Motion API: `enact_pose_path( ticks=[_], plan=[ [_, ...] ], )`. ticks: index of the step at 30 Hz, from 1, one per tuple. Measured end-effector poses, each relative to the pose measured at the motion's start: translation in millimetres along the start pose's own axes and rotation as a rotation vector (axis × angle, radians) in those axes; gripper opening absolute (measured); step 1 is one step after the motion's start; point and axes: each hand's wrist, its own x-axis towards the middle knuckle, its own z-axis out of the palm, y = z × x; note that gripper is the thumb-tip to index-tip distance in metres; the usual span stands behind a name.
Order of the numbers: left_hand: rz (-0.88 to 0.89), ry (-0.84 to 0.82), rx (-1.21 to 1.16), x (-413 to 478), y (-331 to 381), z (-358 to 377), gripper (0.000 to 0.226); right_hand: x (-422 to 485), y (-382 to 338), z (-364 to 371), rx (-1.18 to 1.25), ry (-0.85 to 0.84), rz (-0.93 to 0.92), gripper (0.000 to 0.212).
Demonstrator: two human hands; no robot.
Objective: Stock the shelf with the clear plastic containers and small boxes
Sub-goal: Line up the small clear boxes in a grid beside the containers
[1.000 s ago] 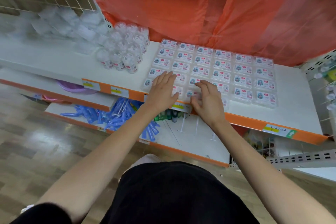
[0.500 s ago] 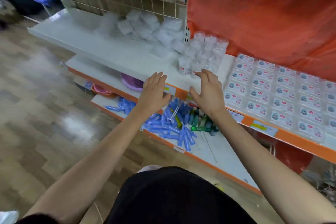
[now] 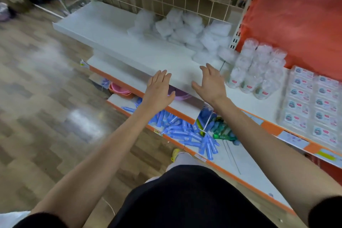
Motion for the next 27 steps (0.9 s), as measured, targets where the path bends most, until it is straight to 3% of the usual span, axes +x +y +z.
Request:
enact_pose_path(
  ticks=[12, 16, 27],
  plan=[
    [0.056, -0.105, 0.036, 105.5, -78.7, 6.2, 0.065, 112.4, -8.0, 36.1, -0.119, -0.177, 0.265, 0.072],
    [0.068, -0.138, 0.043, 134.9, -100.8, 4.5, 0.065, 120.2, -18.2, 50.4, -0.15, -0.143, 0.327, 0.07],
    [0.213, -0.009, 0.035, 233.4, -166.5, -8.4, 0.068, 153.4, -89.3, 84.5, -0.143, 0.037, 0.234, 0.046]
  ],
)
